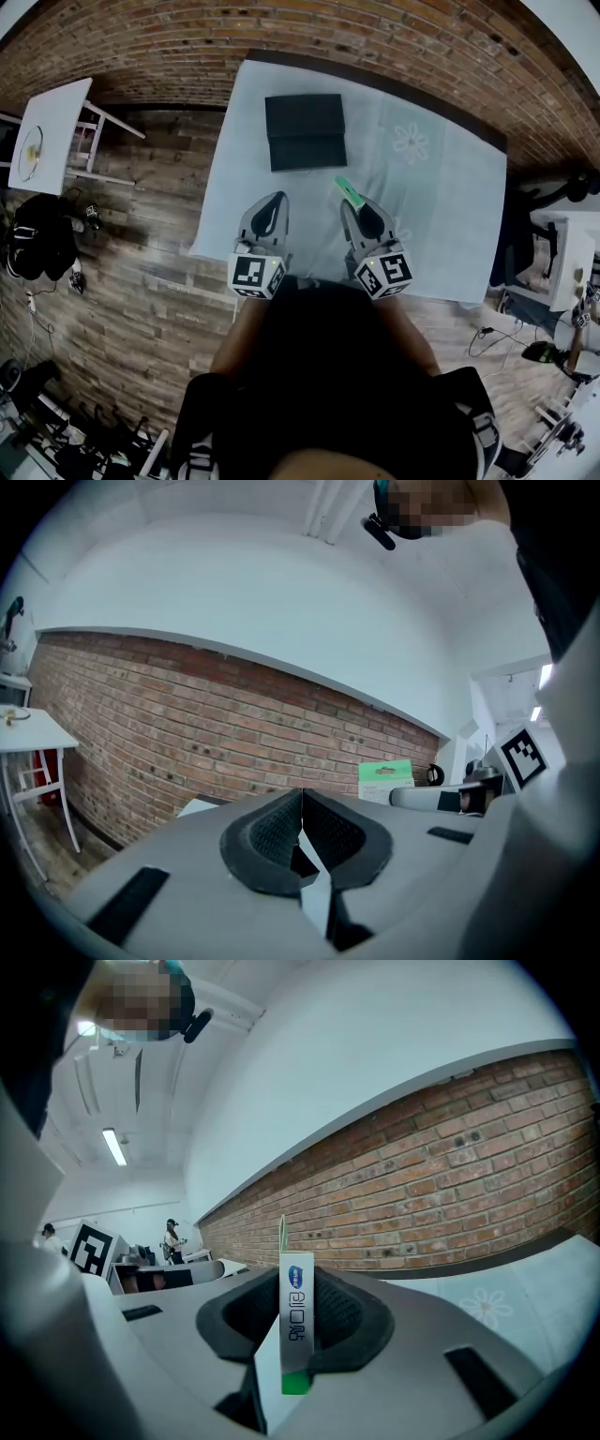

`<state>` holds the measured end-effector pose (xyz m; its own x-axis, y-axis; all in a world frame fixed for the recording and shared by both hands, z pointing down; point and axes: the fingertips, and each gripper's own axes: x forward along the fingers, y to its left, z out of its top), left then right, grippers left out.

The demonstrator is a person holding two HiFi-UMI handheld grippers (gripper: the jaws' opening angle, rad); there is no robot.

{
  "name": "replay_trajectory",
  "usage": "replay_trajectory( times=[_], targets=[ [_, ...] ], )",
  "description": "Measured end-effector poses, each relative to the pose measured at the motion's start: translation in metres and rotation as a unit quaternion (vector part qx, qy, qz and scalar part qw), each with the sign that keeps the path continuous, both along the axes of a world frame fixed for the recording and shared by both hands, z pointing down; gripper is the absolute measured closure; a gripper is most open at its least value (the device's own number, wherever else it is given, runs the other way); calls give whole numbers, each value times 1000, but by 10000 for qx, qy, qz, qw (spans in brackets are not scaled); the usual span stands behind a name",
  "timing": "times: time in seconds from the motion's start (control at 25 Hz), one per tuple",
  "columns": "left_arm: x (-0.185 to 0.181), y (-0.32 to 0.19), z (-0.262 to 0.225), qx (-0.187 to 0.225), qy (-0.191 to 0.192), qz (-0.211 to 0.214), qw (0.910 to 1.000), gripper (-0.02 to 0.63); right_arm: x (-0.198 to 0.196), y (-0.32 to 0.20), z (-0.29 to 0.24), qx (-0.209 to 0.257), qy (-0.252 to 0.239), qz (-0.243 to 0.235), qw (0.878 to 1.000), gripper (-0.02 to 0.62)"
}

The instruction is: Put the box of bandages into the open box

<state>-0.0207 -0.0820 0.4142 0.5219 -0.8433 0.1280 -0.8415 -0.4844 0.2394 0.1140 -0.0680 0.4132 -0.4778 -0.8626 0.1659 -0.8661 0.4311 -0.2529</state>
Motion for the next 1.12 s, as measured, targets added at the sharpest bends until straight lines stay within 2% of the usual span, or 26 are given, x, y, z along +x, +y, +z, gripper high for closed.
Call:
replay_trajectory(
  times=[0.28,1.12],
  targets=[
    [-15,-20,7,-79,1,-26,10000,574,-14,-21,14,-84,97,-24,9999,486],
    [-26,-72,47,-440,77,62,9990,574,-35,-85,70,-371,619,-99,9973,486]
  ],
)
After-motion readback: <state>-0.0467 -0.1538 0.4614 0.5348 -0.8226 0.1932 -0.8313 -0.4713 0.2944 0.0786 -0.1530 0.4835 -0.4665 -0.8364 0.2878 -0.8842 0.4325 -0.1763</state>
